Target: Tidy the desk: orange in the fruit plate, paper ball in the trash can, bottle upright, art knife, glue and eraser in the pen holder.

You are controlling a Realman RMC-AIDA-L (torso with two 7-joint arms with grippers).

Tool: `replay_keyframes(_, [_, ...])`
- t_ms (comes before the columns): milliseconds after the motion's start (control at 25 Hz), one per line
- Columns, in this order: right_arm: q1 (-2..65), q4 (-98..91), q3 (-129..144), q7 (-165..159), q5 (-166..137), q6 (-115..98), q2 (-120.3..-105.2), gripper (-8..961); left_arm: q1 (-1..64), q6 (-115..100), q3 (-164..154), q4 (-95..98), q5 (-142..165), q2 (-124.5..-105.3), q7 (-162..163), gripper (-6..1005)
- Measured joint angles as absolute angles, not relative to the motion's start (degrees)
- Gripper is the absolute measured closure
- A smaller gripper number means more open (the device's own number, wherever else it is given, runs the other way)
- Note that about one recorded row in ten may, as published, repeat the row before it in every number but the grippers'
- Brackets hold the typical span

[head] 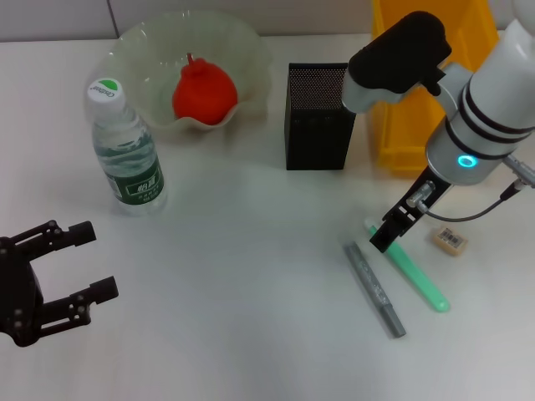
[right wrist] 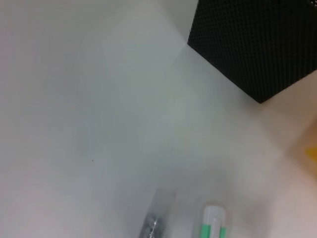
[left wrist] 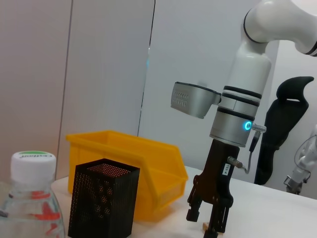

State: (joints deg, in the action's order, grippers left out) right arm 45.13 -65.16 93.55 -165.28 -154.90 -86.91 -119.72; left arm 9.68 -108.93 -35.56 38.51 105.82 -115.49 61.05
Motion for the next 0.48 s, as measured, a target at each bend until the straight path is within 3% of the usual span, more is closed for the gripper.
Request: replay_keyframes(480, [45.88, -63.34, 97.07, -166.00, -153.97, -84.31, -119.80, 124, 9.69, -108.86, -35.41, 38.49, 105.82, -115.49, 61.31, 227])
